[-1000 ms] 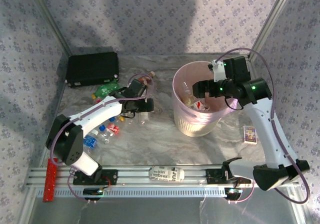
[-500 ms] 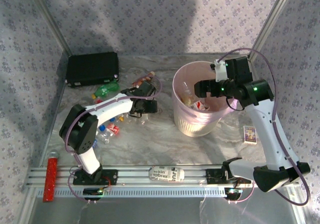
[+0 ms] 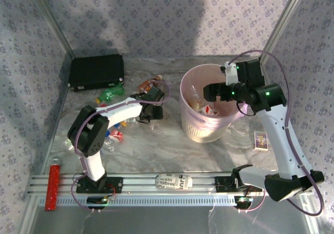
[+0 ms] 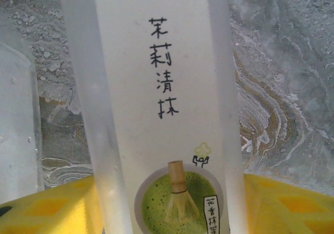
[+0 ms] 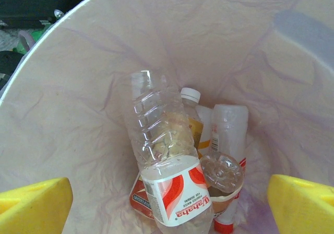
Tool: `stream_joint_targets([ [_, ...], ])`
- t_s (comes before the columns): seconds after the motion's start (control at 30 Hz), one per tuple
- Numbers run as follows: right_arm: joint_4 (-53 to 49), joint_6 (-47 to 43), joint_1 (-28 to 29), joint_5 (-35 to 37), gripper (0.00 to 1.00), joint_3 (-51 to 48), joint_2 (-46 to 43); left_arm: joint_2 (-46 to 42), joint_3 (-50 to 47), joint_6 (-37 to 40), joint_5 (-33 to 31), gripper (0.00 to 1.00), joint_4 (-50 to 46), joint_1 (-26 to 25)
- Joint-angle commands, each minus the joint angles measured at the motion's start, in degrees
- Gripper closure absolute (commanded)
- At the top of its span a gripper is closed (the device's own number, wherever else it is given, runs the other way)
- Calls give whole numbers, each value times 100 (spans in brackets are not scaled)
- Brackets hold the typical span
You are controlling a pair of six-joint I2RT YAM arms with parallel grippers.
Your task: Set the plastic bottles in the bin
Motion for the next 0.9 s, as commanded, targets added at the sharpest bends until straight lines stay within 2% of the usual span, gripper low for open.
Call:
stream_joint_targets([
  [0.0,25,38,-44,79,3,62,-157,-182,187,-9,78,39,-53,-14],
  [0.23,237,189,-35,68,4,243,-302,-934,248,177,229,44,-48,-32],
  [0.3,427,361,-14,-122,5,265,-360,-1243,233,298,294,45,-45,-20],
  [0.43,854,694,223,-644,5,475,-333,-2141,-188,333,906,51,419,254],
  [0.53,1146,837,704,-724,6,674,-113,-2899,-738,365,1427,56,987,553],
  [0.7,1076,517,1927,304,6,1299,749,-3804,-1311,753,2116,60,1562,775],
  [0.87,1307,651,2428,-72,6,2075,1725,-4247,-1622,670,2730,63,2232,791],
])
